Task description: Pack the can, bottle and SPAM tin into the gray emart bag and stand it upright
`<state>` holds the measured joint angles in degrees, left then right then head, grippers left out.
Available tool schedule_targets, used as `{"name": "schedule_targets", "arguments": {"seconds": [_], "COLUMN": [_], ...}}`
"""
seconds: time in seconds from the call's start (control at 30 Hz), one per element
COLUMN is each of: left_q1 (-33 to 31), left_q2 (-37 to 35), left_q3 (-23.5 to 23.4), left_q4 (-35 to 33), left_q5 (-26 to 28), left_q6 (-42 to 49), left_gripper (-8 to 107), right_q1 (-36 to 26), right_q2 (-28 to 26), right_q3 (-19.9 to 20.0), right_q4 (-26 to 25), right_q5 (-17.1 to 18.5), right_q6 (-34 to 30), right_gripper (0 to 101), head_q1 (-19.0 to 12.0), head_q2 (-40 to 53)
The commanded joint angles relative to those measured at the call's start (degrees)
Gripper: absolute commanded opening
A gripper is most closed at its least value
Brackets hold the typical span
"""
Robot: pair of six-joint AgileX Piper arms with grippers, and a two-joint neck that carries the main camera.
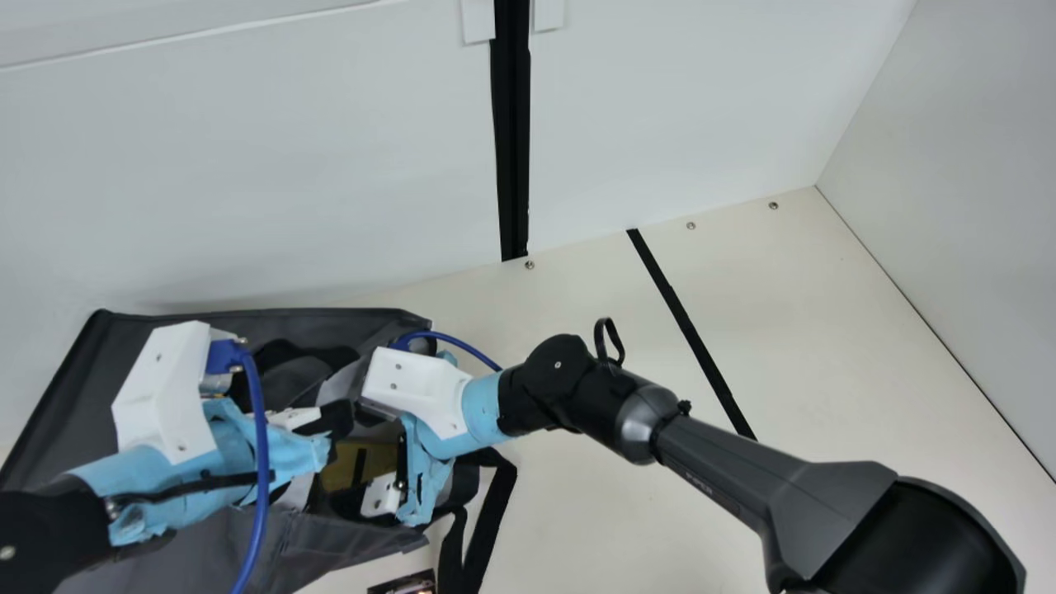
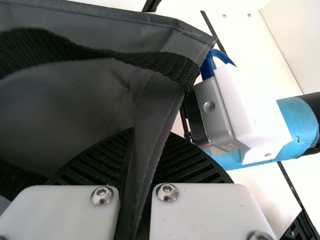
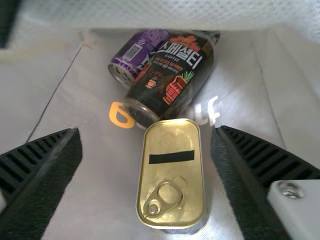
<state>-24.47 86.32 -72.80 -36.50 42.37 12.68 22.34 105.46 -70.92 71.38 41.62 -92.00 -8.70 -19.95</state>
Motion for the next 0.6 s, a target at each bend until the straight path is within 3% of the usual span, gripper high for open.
{"name": "schedule_targets", "arguments": {"seconds": [0.0, 0.57], "left_q1": [0.0, 0.0], "left_q2": [0.0, 0.0], "left_q3": [0.0, 0.0], "left_q4": [0.0, 0.0], "left_q5": [0.0, 0.0], "left_q6": [0.0, 0.0], "left_gripper": [-8, -8], "right_q1": [-0.2, -3.9], "right_q2": [-0.4, -7.4], "right_q3": [0.3, 6.7], "right_q4": [0.0, 0.0], "right_q5": [0.1, 3.6], "right_q6": [-0.2, -1.4], "right_gripper": [95, 95], "head_q1": [-1.3, -1.3], "head_q2": [0.0, 0.0]}}
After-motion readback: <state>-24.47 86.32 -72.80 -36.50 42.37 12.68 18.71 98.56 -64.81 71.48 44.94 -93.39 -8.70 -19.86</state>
